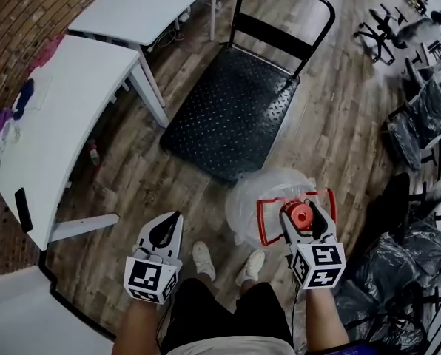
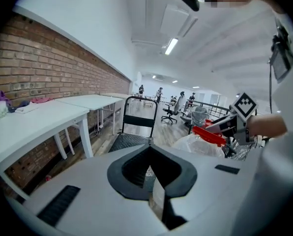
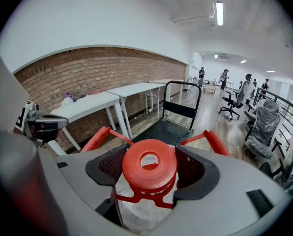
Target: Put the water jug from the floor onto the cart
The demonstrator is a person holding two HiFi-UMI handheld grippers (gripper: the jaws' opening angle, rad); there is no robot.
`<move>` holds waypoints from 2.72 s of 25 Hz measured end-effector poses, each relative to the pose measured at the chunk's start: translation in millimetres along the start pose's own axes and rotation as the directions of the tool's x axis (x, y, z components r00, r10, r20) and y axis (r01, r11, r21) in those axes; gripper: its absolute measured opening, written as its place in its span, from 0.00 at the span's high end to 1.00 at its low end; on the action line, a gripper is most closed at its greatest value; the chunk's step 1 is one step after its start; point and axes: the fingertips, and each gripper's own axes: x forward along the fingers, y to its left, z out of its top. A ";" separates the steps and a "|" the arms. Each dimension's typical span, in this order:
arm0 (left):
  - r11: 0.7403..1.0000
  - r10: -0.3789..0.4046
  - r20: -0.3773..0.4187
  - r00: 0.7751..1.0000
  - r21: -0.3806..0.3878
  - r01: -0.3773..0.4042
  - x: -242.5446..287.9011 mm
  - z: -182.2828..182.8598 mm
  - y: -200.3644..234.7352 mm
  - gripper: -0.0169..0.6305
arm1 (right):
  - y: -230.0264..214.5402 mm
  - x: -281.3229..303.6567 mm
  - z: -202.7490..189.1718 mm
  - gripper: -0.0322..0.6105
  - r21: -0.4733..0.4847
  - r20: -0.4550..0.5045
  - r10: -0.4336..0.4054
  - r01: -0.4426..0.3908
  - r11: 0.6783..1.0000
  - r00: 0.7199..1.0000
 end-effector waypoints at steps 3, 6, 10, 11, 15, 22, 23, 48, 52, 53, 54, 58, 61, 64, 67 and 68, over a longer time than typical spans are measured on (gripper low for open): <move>1.000 0.000 0.030 1.000 -0.002 0.000 -13.4 23.8 10.6 0.98 | 4.5 -8.6 34.5 0.47 0.007 0.023 -0.003 0.003 1.000 1.000; 1.000 0.002 0.050 0.999 -0.011 -0.002 -24.8 42.7 23.1 0.98 | 10.6 -12.3 64.4 0.47 0.004 0.043 -0.001 0.001 1.000 0.999; 1.000 0.001 0.070 0.998 -0.015 0.000 -30.8 61.8 36.6 0.98 | 19.3 -7.5 92.2 0.47 -0.004 0.064 0.011 -0.011 1.000 0.998; 1.000 -0.001 0.072 0.997 -0.016 0.002 -30.7 65.6 37.9 0.98 | 20.9 -5.0 96.8 0.47 -0.004 0.064 0.016 -0.016 1.000 0.998; 1.000 -0.012 0.065 0.998 -0.006 0.013 -25.0 79.5 37.0 0.98 | 27.2 8.2 113.9 0.47 -0.007 0.067 0.048 -0.048 0.999 0.997; 1.000 0.019 0.077 0.997 -0.017 -0.017 9.6 107.0 34.2 0.98 | 41.2 42.0 138.3 0.47 -0.063 0.051 0.140 -0.137 0.989 0.989; 1.000 0.026 0.079 0.997 -0.017 -0.024 16.9 112.2 32.9 0.98 | 41.5 48.0 142.4 0.47 -0.072 0.049 0.154 -0.150 0.986 0.987; 0.983 0.182 0.084 0.980 -0.025 -0.181 116.0 167.2 70.4 0.98 | -26.1 197.2 216.5 0.47 -0.204 0.046 0.219 -0.205 0.957 0.975; 0.980 0.197 0.069 0.978 -0.038 -0.194 118.8 158.5 76.7 0.98 | -31.0 225.7 205.5 0.47 -0.198 0.027 0.218 -0.208 0.958 0.976; 0.979 0.200 0.065 0.978 -0.041 -0.197 119.5 156.1 77.8 0.98 | -32.8 233.2 201.8 0.47 -0.193 0.021 0.216 -0.208 0.959 0.976; 0.979 0.203 0.062 0.977 -0.042 -0.201 120.2 153.6 79.0 0.98 | -34.6 240.7 197.9 0.47 -0.187 0.016 0.215 -0.208 0.960 0.976; 0.973 0.227 0.042 0.973 -0.050 -0.224 117.3 142.4 82.4 0.98 | -36.2 268.8 178.1 0.47 -0.174 -0.012 0.221 -0.220 0.960 0.975; 0.969 0.242 0.023 0.970 -0.062 -0.240 114.0 131.9 83.6 0.98 | -34.2 286.8 161.3 0.47 -0.175 -0.031 0.221 -0.223 0.959 0.975; 0.964 0.256 0.005 0.967 -0.076 -0.255 109.1 122.0 86.2 0.98 | -27.0 302.0 147.1 0.47 -0.183 -0.042 0.221 -0.225 0.957 0.974; 0.959 0.270 -0.007 0.963 -0.088 -0.270 103.7 113.7 90.9 0.98 | -16.4 314.0 135.5 0.47 -0.197 -0.055 0.228 -0.235 0.952 0.972; 0.957 0.275 -0.010 0.961 -0.090 -0.274 102.6 111.3 92.8 0.98 | -13.3 317.8 132.2 0.47 -0.202 -0.060 0.230 -0.238 0.950 0.971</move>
